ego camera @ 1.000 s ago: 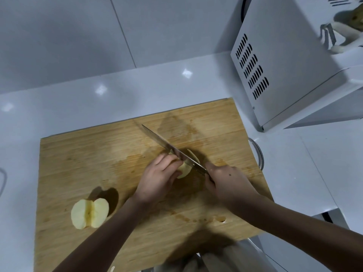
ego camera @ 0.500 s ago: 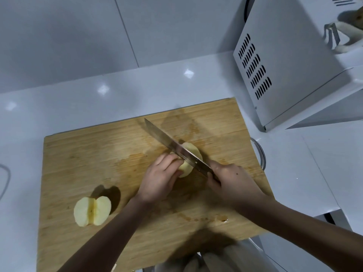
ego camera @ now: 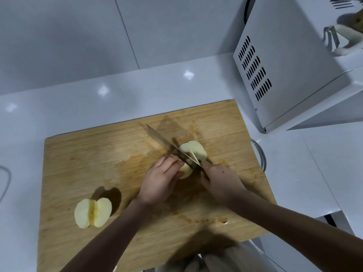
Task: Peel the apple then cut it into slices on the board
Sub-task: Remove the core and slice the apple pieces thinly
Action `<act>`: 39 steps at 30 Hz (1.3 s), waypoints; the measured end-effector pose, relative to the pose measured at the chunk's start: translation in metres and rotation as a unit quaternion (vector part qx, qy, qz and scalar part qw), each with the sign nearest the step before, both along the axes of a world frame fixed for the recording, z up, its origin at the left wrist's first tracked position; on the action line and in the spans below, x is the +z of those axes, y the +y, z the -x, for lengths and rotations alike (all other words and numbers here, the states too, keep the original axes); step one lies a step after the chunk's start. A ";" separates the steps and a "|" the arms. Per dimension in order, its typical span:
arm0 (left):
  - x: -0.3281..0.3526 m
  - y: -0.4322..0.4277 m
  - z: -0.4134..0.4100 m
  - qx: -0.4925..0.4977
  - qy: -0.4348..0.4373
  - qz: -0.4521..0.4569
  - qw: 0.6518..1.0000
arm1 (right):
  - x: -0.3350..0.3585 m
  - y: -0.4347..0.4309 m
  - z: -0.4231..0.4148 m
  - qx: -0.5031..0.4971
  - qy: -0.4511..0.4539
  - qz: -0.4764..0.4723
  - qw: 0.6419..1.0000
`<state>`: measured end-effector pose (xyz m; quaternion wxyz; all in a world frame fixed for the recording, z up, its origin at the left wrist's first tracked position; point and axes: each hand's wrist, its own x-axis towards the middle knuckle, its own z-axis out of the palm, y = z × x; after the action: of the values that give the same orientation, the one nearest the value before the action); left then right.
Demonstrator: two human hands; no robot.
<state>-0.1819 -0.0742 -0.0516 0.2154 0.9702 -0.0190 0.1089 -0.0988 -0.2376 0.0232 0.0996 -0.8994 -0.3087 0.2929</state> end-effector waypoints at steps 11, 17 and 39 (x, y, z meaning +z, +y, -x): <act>-0.002 -0.002 0.002 0.016 -0.003 0.015 1.000 | 0.025 -0.023 0.006 0.026 -0.026 -0.050 0.998; -0.001 -0.003 0.002 0.021 -0.013 0.014 1.000 | 0.016 -0.014 0.007 0.028 -0.032 -0.040 0.998; -0.004 -0.003 0.005 0.034 -0.014 0.015 0.999 | 0.021 -0.025 0.008 -0.037 0.001 -0.080 0.996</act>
<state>-0.1872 -0.0769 -0.0557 0.2262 0.9653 0.0129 0.1299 -0.1072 -0.2627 0.0440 0.1825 -0.8991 -0.2979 0.2638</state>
